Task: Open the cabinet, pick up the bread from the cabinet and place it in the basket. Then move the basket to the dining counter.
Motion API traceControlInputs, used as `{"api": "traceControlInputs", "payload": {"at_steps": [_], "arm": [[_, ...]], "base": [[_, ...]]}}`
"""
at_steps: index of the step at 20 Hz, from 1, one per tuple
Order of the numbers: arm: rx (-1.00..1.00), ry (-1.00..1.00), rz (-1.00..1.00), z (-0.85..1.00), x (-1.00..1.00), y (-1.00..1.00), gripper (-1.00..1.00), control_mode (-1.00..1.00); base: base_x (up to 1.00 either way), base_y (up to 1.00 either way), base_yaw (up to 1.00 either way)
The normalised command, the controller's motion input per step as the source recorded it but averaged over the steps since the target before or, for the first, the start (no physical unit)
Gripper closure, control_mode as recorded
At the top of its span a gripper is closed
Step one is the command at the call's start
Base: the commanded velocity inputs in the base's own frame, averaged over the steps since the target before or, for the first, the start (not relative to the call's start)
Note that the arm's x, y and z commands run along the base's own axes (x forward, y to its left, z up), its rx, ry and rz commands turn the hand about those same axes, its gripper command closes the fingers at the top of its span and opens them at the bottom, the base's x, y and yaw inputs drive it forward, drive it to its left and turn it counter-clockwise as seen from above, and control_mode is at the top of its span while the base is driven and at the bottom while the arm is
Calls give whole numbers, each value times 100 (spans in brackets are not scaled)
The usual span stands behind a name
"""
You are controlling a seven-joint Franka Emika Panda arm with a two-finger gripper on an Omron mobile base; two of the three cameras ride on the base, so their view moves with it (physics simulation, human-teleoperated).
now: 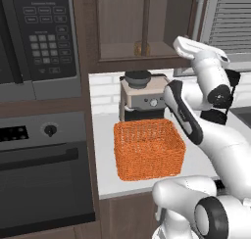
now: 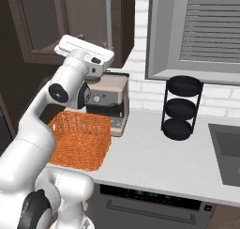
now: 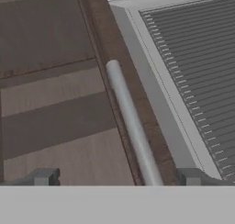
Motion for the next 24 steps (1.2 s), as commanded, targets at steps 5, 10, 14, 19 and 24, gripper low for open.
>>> {"api": "traceControlInputs", "payload": {"at_steps": [5,10,14,19,24], "arm": [[-1,-3,3,-1,35,-32,-100,-100],[-6,0,0,0,26,-25,-100,-100],[-1,0,0,0,40,0,-100,-100],[0,0,1,0,42,0,-100,-100],[0,0,0,0,23,0,-100,-100]], "base": [[0,0,0],[0,0,0],[0,0,0],[0,0,0],[0,0,0]]}}
